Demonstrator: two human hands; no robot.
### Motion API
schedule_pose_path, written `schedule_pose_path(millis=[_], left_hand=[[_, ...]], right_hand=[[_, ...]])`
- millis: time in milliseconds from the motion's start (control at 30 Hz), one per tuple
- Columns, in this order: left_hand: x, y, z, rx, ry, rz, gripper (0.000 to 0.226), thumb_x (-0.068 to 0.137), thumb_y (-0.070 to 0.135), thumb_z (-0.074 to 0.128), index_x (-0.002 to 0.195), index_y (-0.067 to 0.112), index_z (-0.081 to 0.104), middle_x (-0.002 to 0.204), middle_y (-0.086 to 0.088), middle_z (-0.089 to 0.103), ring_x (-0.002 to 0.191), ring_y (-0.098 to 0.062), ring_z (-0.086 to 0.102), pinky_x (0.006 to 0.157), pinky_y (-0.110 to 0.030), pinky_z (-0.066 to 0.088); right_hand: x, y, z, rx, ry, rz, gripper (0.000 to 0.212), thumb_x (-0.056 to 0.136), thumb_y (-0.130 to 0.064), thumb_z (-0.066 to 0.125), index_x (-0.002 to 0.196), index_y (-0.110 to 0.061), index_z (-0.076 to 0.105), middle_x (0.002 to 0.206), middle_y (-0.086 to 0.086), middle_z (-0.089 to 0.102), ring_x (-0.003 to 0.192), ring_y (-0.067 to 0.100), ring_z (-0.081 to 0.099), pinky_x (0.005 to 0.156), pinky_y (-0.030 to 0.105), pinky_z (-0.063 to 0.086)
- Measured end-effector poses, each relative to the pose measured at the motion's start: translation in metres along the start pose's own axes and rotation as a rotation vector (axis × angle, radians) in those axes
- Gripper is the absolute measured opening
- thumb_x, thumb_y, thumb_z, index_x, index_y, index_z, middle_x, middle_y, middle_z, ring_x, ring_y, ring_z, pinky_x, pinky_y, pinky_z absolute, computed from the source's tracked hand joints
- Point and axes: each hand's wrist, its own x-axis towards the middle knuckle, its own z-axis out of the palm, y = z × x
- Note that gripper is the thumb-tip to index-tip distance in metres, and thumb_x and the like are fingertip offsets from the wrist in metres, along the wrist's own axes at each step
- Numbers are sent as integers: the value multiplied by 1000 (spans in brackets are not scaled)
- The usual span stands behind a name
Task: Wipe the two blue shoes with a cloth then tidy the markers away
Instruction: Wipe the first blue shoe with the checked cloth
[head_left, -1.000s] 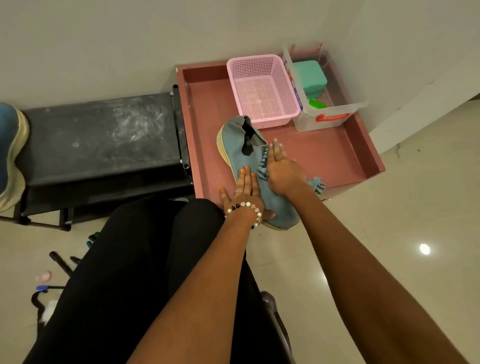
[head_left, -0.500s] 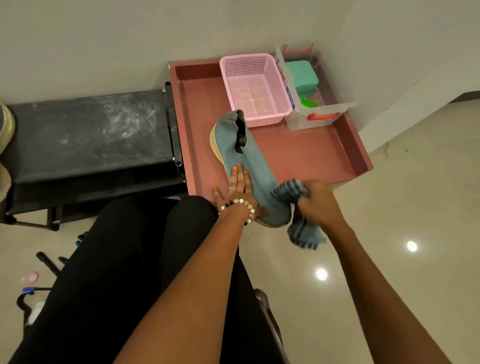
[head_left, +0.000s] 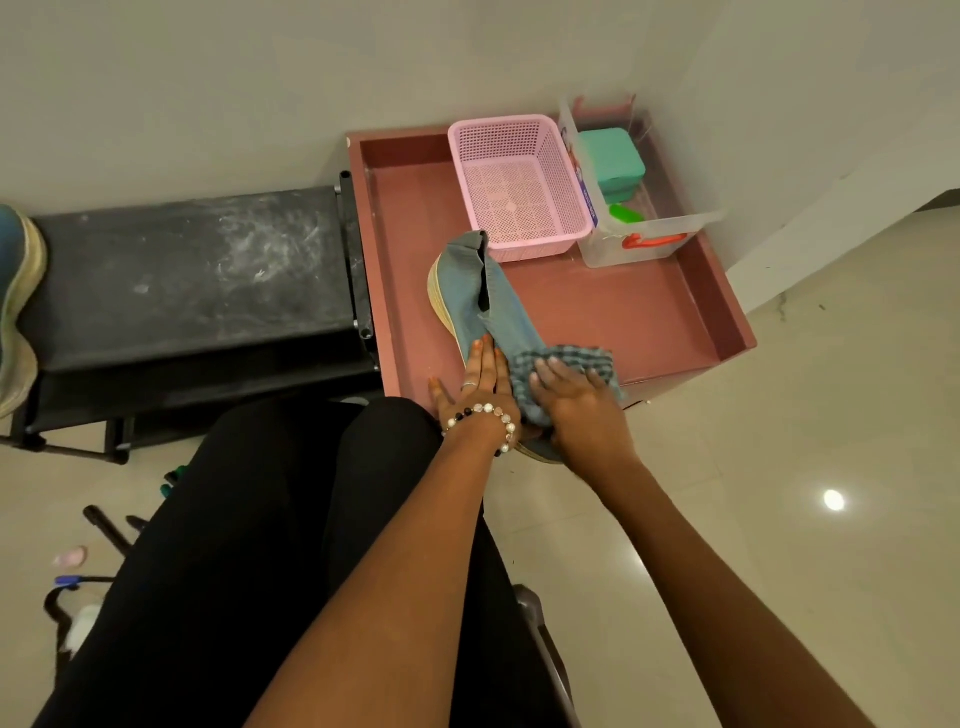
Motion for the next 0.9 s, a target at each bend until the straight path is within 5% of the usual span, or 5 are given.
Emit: schedule_pose_path(millis=[100,233,467,733,900], left_hand=[[6,1,6,-30,53,-11,88,98,48,40,148,10,-21,152,-6,-36,142,-22,-28,112,-64,2],[0,5,0,-37,31,-24,85,99,44,37,146,8,-24,152,-4,-36,141,-20,-31,110,-67,3],[1,2,-4,-59,-7,-5,111,85,66,48,146,11,-27,150,-4,-39,140,-19,-33,110,-67,5],[0,4,-5,-42,-9,-26,113,83,67,49,146,11,-26,151,-4,-37,140,-19,-31,112,-64,8],[-1,2,-3,-40,3,-19,109,86,65,46,146,8,-25,151,-5,-37,141,-20,-31,111,-65,8]], right_hand=[[-35,0,5,6,40,10,66,43,2,80,108,-4,70,118,11,66,111,28,62,85,51,53],[-31,-7,8,-55,27,19,64,51,-3,79,113,0,66,121,15,64,116,29,58,94,49,46],[32,9,-19,-212,-135,-95,63,96,-28,37,150,-9,12,159,5,5,146,23,-1,114,51,-2],[26,-1,-18,-135,-168,23,72,95,-34,47,151,-17,5,159,-2,-4,146,22,-4,115,52,10],[-33,5,-19,-20,-217,74,68,91,-14,46,150,-24,15,158,-10,4,146,14,0,115,41,18]])
